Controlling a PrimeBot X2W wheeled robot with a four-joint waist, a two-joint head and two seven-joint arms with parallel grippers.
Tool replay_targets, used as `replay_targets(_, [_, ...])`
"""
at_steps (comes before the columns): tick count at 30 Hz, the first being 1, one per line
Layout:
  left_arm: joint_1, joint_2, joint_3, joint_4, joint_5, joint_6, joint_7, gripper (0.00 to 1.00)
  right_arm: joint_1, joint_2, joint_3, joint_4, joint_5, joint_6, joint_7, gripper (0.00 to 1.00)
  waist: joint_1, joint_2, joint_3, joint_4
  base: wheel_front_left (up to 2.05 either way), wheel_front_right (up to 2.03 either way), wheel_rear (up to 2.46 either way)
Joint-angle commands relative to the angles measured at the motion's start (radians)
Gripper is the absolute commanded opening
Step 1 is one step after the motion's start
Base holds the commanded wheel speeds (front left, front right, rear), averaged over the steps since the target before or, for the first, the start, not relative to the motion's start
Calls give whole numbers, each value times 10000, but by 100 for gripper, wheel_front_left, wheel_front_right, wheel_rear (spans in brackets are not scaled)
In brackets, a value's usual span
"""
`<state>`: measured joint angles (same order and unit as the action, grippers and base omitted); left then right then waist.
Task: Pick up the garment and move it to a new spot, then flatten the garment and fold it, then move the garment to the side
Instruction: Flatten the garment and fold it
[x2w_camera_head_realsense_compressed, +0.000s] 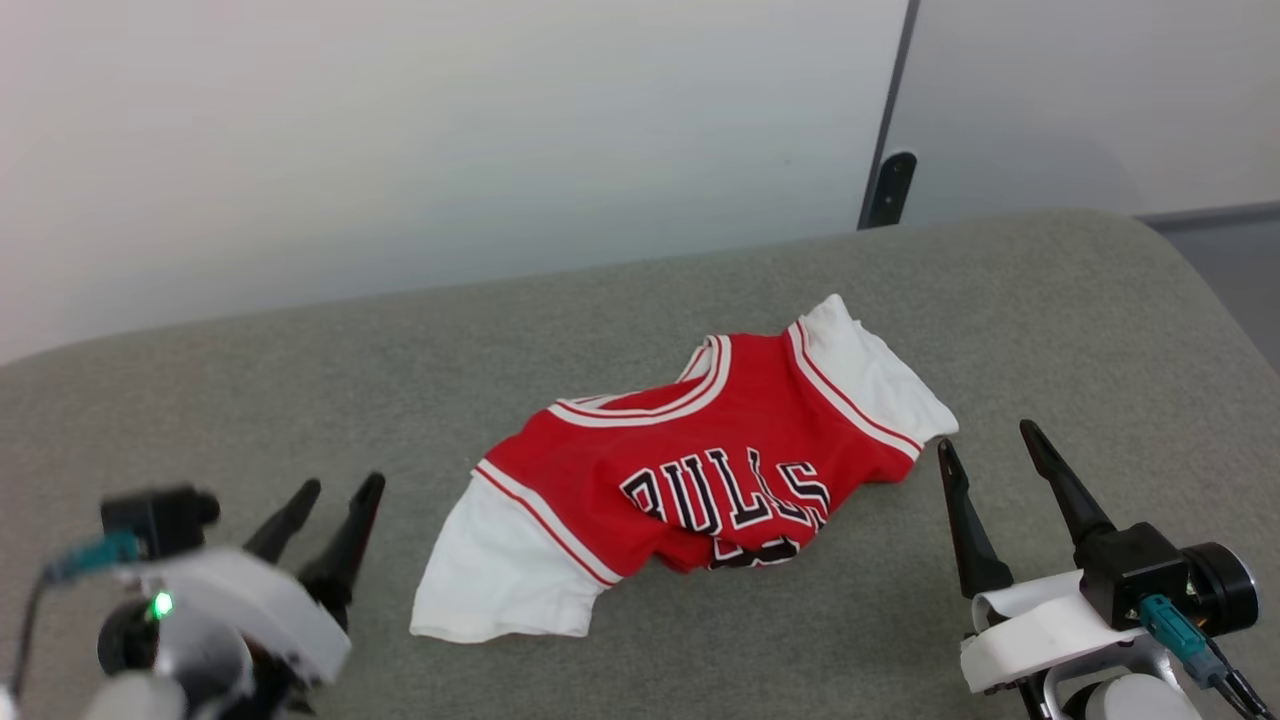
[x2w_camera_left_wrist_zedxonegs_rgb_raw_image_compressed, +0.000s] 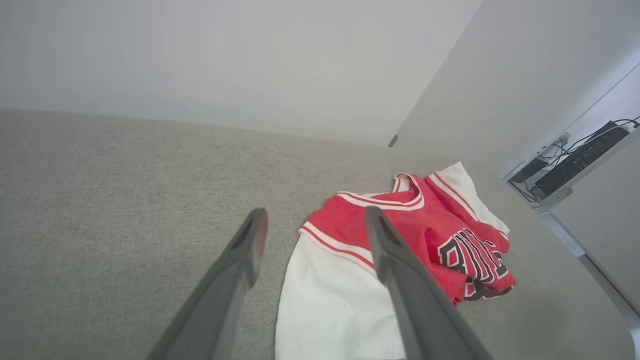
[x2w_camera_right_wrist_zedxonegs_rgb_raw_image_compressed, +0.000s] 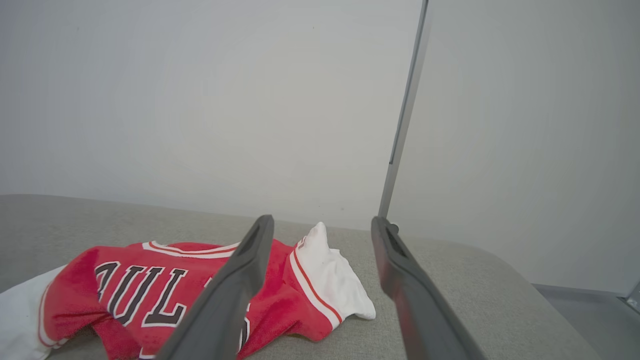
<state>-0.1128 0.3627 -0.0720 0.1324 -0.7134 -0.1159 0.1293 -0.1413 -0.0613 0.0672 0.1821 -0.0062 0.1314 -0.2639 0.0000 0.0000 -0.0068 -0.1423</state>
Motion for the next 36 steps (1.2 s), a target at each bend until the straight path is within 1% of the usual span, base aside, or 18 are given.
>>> replay_targets(1, [-238,122,-30,46,-207,-65,367,100,-49,22,29,-75,-17,-15,-6,100,0,0,148,-131,0,0,0])
replay_targets(3, [-662,270,-59,295,-960,-71,1547,100,-24,64,60,-107,34,-15,-6,100,0,0,263,-216,0,0,0])
replay_targets(5, [-1169,550,-159,589,-1454,65,2829,100,-46,91,113,-169,28,-15,-6,100,0,0,375,-283,0,0,0])
replay_targets(8, [-1787,837,-424,1043,-2019,562,4862,100,-125,106,157,-130,61,-15,-6,100,0,0,552,-392,0,0,0])
replay_targets(12, [-2521,1100,-776,1487,-2406,1512,7084,100,-264,120,60,-80,199,-15,-6,100,0,0,757,-510,0,0,0])
replay_targets(14, [-2751,1215,-1054,1605,-2369,1930,7971,100,-314,121,69,-68,237,-15,-7,100,0,0,831,-551,0,0,0])
replay_targets(16, [-2981,1250,-1178,1697,-2416,2373,8617,100,-306,118,100,-47,213,-15,-7,100,0,0,893,-588,0,0,0])
replay_targets(18, [-3096,1341,-1450,1798,-2262,2627,9125,100,-303,119,64,-29,182,-15,-7,100,0,0,960,-622,0,0,0])
replay_targets(19, [-3124,1360,-1565,1822,-2194,2705,9299,100,-320,120,49,-31,193,-15,-7,100,0,0,1006,-659,0,0,0])
replay_targets(24, [-3256,1615,-1917,2025,-1909,2607,9656,100,-434,121,30,-10,350,-15,-7,100,0,0,1238,-837,0,0,0])
replay_targets(29, [-3357,1814,-2248,2454,-1521,2208,9420,100,-588,122,-43,58,406,-15,-7,100,0,0,1434,-986,0,0,0])
replay_targets(32, [-3464,1754,-2379,2865,-1345,2016,9170,100,-617,119,-9,71,499,-15,-7,100,0,0,1550,-1064,0,0,0])
replay_targets(35, [-3497,1860,-2687,3321,-1071,1778,9106,100,-707,121,22,65,548,-15,-7,100,0,0,1671,-1137,0,0,0])
replay_targets(36, [-3499,1820,-2714,3496,-1075,1765,9047,100,-733,120,19,71,576,-15,-7,100,0,0,1704,-1160,0,0,0])
